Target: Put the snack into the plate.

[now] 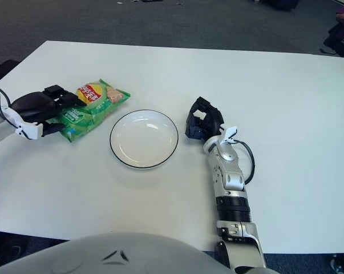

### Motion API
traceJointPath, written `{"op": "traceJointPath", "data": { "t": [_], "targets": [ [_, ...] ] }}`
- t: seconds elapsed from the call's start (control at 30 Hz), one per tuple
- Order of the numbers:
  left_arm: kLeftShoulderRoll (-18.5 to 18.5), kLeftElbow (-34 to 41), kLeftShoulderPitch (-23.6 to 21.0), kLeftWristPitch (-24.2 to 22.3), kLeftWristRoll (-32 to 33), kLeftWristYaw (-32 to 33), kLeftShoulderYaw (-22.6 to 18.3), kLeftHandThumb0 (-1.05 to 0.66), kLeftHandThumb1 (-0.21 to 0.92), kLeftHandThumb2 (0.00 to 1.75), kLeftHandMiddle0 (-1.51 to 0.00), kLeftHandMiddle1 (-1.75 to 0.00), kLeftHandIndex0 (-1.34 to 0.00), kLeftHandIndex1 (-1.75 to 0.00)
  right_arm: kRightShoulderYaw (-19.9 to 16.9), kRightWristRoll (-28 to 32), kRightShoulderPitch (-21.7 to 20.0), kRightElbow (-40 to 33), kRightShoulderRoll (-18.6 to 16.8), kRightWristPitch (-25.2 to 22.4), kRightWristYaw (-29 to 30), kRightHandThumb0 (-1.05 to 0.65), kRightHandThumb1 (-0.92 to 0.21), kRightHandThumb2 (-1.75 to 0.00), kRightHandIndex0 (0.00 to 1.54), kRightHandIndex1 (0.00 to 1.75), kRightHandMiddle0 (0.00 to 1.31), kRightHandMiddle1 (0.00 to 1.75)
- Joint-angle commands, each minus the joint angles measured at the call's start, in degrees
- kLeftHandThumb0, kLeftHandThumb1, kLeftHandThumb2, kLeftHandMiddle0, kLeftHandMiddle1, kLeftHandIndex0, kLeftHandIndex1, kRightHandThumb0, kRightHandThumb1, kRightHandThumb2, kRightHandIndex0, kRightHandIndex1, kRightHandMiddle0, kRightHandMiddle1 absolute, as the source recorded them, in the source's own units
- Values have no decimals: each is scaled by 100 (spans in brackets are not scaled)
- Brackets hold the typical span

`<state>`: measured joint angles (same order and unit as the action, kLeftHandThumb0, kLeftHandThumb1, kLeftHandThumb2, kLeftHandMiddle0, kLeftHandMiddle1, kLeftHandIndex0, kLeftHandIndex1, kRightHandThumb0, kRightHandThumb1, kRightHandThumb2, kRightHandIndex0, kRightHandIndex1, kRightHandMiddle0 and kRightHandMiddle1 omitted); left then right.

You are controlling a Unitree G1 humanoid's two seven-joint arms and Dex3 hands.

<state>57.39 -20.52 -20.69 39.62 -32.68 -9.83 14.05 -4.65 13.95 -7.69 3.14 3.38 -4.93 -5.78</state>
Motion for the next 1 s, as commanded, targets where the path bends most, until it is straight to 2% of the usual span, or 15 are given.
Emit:
{"op": "traceJointPath", "data": {
  "t": [0.0,0.2,0.47,0.67,0.97],
  "targets": [
    [-2,32,-73,-32,3,-144,-117,-90,92,115,-9,-83,0,-112,-10,-8,391,284,-156,-25,-8,-53,-20,-147,126,175,72,175],
    [-290,175,-51,-316,-172,334,-404,-85,92,111,-11,-86,0,-116,-48,9,351,365,-145,2,-47,-53,-20,-147,126,175,71,175],
    [-1111,838,-1,-1399,-502,1053,-727,-76,92,98,-10,-88,0,-113,-88,12,305,465,-121,19,-94,-53,-20,-146,127,175,71,175],
    [-1477,1125,22,-1977,-549,1186,-819,-75,92,90,-8,-88,0,-107,-121,21,277,515,-120,14,-116,-53,-20,-146,126,175,71,175],
    [-2423,2207,-191,-3758,-980,955,-754,-81,92,85,-7,-90,0,-105,-159,4,241,599,-96,21,-150,-53,-20,-146,126,175,71,175]
  ]
}}
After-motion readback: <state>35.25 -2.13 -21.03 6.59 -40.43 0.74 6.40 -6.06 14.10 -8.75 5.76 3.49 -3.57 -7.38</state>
